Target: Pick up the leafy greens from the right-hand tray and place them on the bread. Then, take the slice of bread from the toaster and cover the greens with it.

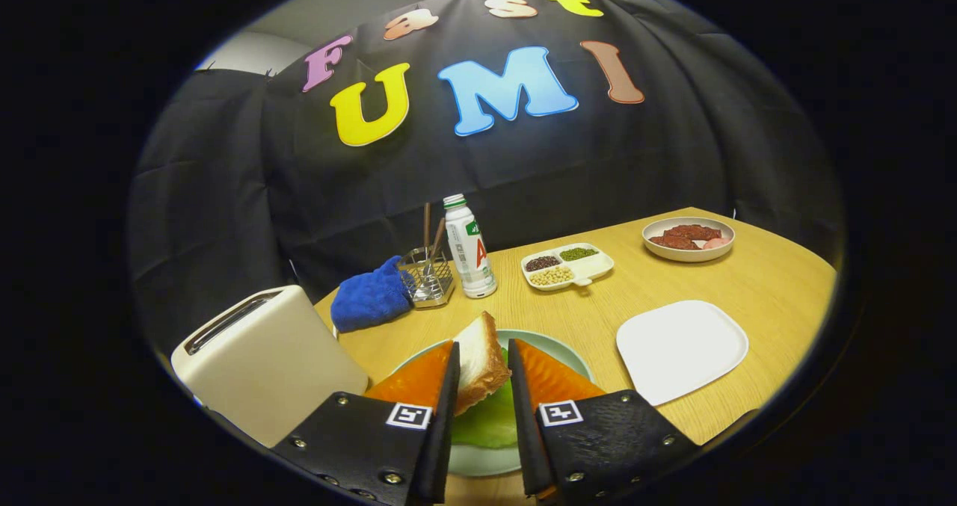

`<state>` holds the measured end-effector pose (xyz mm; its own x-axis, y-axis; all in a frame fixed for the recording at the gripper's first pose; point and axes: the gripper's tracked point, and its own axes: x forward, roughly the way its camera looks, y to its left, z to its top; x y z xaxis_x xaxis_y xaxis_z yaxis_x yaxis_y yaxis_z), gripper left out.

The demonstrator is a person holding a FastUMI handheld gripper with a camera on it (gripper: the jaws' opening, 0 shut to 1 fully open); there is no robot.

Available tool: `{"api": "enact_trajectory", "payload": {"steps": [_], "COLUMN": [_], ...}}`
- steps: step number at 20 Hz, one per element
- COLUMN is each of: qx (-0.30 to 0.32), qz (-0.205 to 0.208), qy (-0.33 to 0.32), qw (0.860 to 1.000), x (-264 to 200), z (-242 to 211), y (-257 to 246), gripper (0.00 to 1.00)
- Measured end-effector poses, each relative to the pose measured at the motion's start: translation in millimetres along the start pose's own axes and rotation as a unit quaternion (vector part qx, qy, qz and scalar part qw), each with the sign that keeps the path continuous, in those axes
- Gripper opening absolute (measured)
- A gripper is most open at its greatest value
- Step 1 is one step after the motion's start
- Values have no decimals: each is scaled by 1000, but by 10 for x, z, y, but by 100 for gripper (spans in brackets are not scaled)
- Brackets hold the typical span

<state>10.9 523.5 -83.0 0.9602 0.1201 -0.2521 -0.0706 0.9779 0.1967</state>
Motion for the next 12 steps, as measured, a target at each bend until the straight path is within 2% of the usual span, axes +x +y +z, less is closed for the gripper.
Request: {"api": "enact_trajectory", "payload": {"steps": [2,3,12], "qx": [-9,-15,-70], "qz": [-10,-14,-38], "qy": [-6,-11,-52], "qw": [1000,1000,996], "x": [-18,-6,-102], "z": [33,53,288], "y": [-57,-85,-319], "gripper": [42,49,49]}}
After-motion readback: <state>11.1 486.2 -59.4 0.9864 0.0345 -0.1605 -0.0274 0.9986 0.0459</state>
